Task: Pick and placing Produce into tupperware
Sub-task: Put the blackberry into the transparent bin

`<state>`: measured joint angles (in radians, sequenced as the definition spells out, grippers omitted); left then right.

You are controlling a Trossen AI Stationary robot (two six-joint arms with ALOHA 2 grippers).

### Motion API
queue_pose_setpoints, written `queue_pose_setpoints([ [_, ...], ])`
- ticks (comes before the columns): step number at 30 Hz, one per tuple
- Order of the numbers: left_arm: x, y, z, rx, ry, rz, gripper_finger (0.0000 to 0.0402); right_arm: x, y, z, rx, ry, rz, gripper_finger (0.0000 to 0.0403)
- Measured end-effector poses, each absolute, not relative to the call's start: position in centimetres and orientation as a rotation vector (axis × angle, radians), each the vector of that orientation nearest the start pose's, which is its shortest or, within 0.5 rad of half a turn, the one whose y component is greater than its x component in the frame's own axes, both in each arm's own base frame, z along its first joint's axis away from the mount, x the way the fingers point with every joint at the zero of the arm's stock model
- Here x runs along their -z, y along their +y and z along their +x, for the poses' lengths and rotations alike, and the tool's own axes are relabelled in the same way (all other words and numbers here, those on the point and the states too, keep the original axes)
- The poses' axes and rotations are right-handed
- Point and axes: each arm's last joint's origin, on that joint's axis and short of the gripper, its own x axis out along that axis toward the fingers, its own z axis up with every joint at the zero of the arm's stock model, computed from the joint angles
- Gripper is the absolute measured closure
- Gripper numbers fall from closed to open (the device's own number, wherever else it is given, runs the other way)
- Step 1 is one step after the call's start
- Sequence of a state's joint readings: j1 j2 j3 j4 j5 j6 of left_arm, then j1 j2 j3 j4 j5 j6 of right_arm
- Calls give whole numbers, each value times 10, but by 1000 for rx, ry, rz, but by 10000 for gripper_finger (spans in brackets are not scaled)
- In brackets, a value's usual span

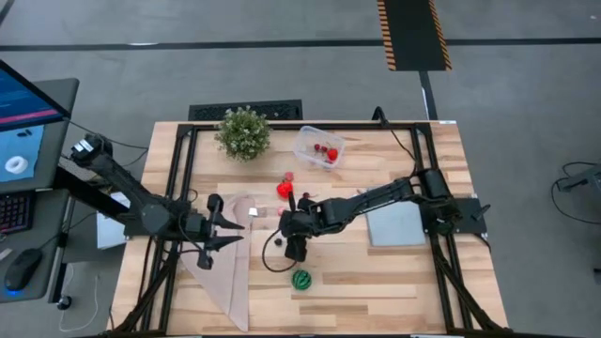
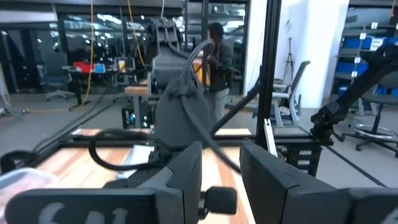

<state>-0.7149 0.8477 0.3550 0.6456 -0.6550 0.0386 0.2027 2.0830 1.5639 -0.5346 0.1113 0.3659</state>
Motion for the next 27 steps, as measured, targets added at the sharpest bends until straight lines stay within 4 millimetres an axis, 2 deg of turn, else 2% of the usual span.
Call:
queue_pose_setpoints([
  [5,-258,-103,136,74,-132,-47,304,-181,82,434,106,1022,177,187],
  [23,-265,-95,125,64,-147,-33,304,-184,80,439,116,964,220,187],
  [27,-265,-95,125,73,-148,-33,304,-160,80,443,127,1009,211,187],
])
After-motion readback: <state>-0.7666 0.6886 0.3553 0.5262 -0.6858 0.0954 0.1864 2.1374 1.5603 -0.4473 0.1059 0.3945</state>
